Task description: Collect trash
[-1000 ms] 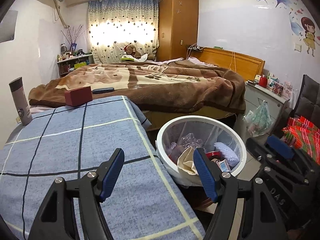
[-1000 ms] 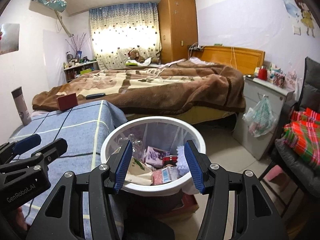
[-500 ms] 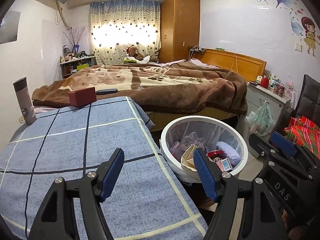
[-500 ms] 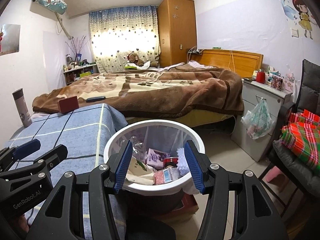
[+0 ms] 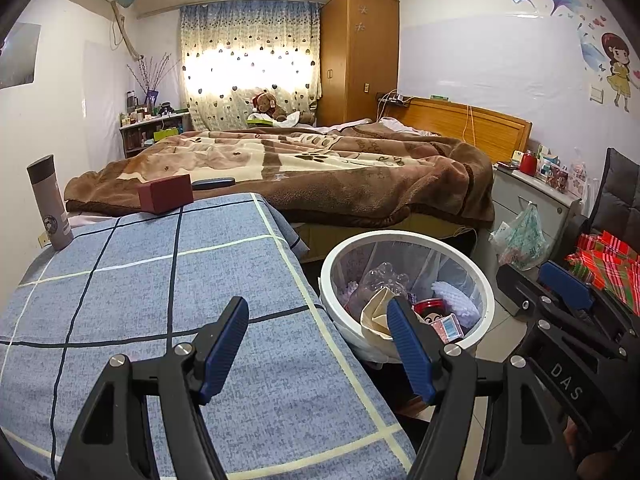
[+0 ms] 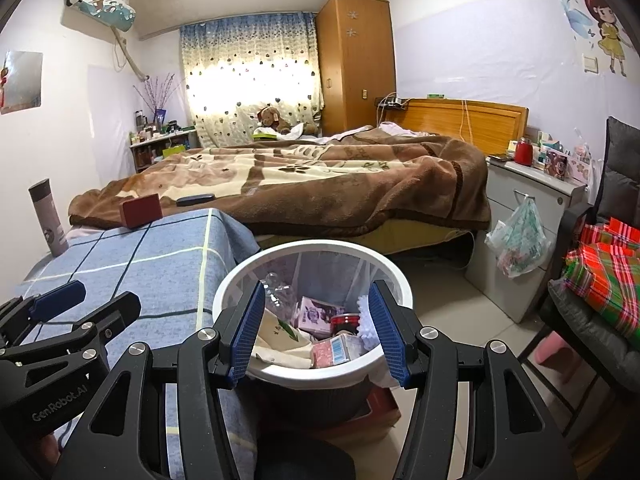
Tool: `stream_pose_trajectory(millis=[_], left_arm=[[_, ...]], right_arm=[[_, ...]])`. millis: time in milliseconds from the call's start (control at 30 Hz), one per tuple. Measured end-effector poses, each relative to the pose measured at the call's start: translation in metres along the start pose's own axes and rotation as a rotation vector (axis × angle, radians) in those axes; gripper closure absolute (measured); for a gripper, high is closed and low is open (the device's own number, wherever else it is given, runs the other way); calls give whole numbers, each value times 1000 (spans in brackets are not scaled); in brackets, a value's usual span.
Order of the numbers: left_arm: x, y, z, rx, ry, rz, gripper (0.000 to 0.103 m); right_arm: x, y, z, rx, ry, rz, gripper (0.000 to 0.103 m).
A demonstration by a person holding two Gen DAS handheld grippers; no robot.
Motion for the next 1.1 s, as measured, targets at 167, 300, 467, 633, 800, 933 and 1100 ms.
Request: stream_pose_trajectory(millis=[167,300,467,633,800,933,1100], left_arm=[[0,0,0,1,-1,-1,29],[-1,1,0,2,0,1,30],[-1,2,1,4,-1,2,29],[-3,4,2,1,2,-1,30],[-5,7,3,4,6,1,29],[-5,7,3,0,9,18,29],[-5,8,3,3,1,-5,29]], right_arm=[[1,1,0,3,-1,3,47],[1,1,1,5,-2,5,47],[0,2,1,8,-2,5,47],[-3,3,1,7,4,4,48],[-5,2,1,7,5,5,47],[-5,3,1,8,4,3,47],[-5,2,0,10,4,3,47]])
Point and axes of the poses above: each gripper's, at about its wrist camera, not at the fingertips, and y roughly against the way its jaws point, x to its right, z to its underside, the point moved 5 cm from there along -y, roughly the way its jaws point, and after that the axes turned 12 degrees about -x, right-handed, at the moved point
